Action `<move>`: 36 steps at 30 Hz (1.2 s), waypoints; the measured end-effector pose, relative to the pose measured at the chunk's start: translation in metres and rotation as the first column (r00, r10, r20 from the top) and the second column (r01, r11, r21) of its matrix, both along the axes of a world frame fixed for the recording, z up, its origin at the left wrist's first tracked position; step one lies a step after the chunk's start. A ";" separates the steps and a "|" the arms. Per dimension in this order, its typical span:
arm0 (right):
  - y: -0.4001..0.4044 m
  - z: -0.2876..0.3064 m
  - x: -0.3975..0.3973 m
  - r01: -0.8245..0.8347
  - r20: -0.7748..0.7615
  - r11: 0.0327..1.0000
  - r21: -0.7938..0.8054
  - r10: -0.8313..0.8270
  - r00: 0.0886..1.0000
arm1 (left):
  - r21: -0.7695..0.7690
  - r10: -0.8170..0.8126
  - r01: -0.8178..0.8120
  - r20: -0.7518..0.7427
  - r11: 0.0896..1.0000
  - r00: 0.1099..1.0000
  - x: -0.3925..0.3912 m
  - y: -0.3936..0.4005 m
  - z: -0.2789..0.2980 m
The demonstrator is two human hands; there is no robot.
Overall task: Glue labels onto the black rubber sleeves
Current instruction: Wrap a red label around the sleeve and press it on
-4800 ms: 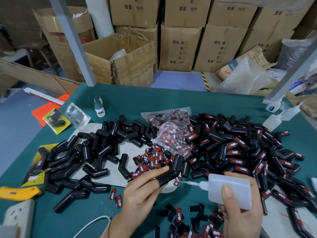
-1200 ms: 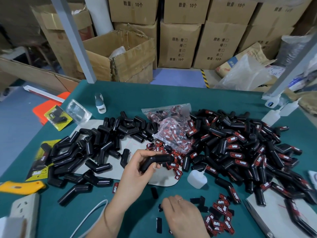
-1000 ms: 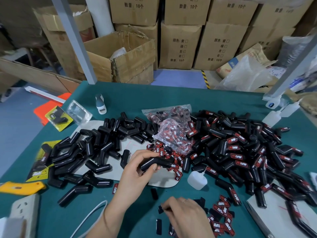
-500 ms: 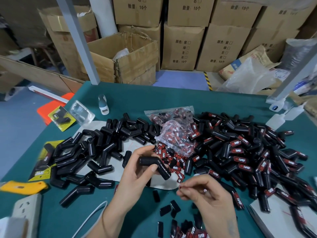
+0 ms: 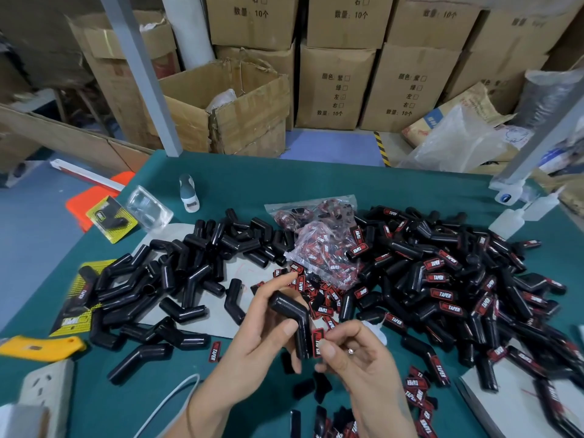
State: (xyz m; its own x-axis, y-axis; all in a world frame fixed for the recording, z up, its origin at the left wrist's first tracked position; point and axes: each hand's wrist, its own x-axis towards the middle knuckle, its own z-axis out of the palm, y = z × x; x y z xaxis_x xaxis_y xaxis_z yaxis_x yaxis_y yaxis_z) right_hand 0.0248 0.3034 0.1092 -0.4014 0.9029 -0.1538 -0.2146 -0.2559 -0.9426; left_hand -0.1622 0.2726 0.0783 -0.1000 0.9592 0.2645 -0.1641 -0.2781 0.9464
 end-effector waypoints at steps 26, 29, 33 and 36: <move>-0.001 0.001 -0.001 0.072 0.075 0.990 0.122 -0.082 0.994 | -0.054 -0.049 0.042 -0.134 0.998 0.990 0.001 -0.003 0.006; -0.002 0.002 -0.002 0.074 0.078 0.989 0.132 -0.084 0.993 | -0.048 -0.048 0.042 -0.137 0.998 0.989 0.001 -0.003 0.007; -0.002 0.002 -0.001 0.078 0.089 0.988 0.130 -0.090 0.992 | -0.044 -0.046 0.040 -0.146 0.998 0.988 0.002 -0.003 0.008; -0.002 0.002 -0.001 0.077 0.090 0.988 0.133 -0.090 0.992 | -0.038 -0.041 0.036 -0.151 0.999 0.988 0.002 -0.003 0.009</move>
